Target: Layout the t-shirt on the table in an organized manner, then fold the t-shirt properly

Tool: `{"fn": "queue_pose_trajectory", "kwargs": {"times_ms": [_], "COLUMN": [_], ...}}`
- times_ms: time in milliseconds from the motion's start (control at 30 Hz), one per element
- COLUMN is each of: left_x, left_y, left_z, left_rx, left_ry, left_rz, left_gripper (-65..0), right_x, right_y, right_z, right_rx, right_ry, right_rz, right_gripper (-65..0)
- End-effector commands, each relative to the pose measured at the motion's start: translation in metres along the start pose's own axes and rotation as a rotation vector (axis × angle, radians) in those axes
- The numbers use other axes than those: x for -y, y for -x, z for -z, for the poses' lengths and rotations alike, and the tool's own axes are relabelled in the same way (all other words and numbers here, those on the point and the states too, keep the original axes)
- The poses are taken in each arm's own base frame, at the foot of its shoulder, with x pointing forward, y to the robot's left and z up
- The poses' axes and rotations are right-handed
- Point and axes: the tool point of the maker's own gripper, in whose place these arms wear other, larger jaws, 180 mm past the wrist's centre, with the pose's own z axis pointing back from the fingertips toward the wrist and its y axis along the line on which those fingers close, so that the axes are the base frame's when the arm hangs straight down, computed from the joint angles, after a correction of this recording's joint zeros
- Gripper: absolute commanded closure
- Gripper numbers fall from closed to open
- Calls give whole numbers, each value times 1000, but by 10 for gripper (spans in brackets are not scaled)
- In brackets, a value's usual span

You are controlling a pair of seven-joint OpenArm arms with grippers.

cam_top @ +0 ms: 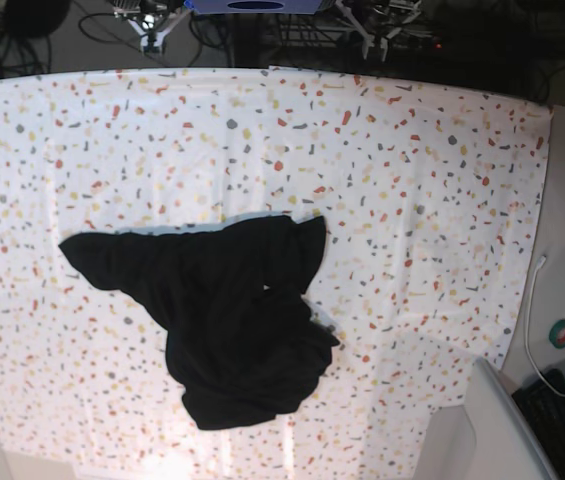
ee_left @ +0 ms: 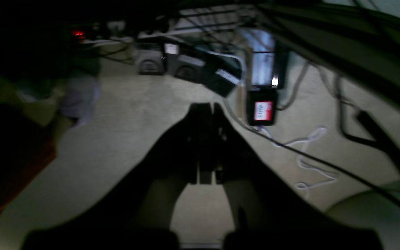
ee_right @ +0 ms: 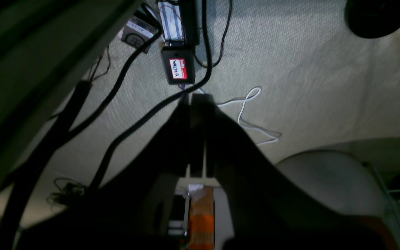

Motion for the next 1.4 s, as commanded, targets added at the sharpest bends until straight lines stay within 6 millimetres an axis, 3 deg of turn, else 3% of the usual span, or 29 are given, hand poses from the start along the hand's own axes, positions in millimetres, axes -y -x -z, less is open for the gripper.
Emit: {"fn": "queue_pose_trajectory", "kwargs": {"times_ms": [0, 167, 300, 433, 733, 833, 900, 967, 1033, 1167, 1367], "left_x": [-1, -1, -1, 1, 0, 2, -5, -16, -27, -37, -41], "left_y": [2, 1, 2, 4, 31, 37, 45, 42, 35, 16, 6], "left_z": [0, 0, 0, 0, -4, -8, -18, -34, -56, -95, -145], "left_rx": [0, 1, -2, -9, -46, -27, 9, 87, 164, 285, 385], "left_ry": [-3, -2, -2, 2, 1, 3, -6, -19, -30, -37, -24], "left_rz": [6, 8, 8, 8, 12, 10, 19, 41, 68, 118, 193], "left_gripper": [0, 0, 0, 0, 0, 0, 0, 0, 0, 0, 0], "right_x": [3, 20, 21, 32, 48, 56, 66, 84, 88, 87, 77], "right_y": [17, 25, 20, 27, 34, 49, 57, 58, 58, 48, 42], "right_z": [0, 0, -3, -3, -2, -7, -14, -30, -51, -92, -136], "right_rx": [-15, 69, 175, 136, 60, 71, 91, 109, 132, 182, 201], "right_ry": [4, 30, 31, 48, 72, 85, 103, 134, 147, 158, 157], "right_rz": [0, -3, -8, -12, -11, -18, -18, -34, -49, -63, -63], "right_gripper": [0, 0, 0, 0, 0, 0, 0, 0, 0, 0, 0]}}
